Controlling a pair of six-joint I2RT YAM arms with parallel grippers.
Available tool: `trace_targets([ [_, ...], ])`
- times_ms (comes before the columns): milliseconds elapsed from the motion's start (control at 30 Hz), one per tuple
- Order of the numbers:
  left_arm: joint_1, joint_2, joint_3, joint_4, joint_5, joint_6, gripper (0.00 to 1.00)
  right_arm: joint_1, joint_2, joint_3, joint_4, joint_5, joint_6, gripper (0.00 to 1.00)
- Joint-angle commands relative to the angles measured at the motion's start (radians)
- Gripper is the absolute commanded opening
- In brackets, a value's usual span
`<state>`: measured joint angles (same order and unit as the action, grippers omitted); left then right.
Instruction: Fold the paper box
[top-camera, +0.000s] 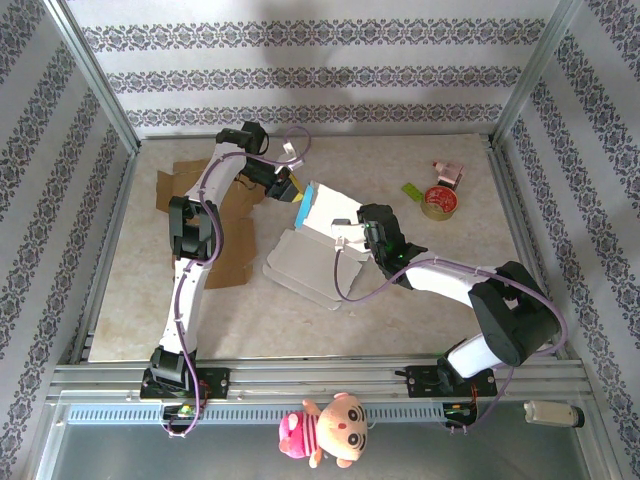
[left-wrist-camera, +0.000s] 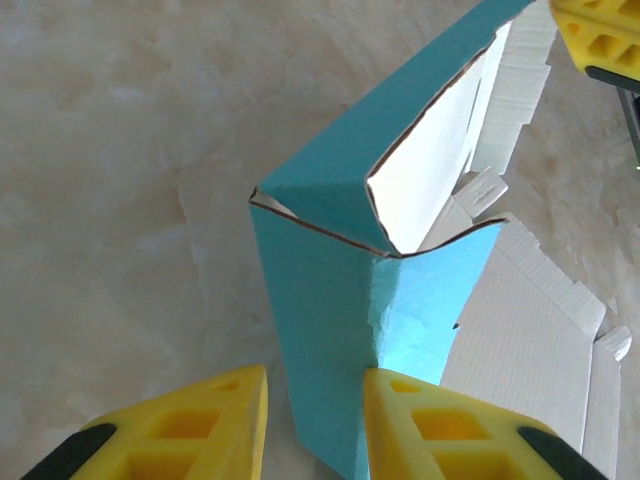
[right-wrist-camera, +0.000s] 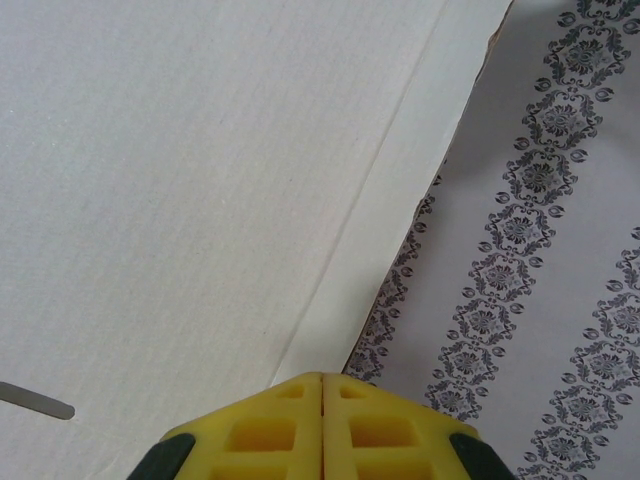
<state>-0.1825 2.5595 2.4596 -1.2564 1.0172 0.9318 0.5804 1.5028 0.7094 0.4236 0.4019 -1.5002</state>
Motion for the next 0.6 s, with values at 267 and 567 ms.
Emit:
trace_targets([
  [267,-0.009,0.015,0.028,-0.138,0.055,0.12,0.31,0.015,0.014,0.025,0.017,-0.007,-0.015,0.09],
  [567,0.006,-0.015,0.019,-0.068,0.113,0.03,0.54,0.006,0.029,0.03,0.067,0.021,-0.058,0.08],
])
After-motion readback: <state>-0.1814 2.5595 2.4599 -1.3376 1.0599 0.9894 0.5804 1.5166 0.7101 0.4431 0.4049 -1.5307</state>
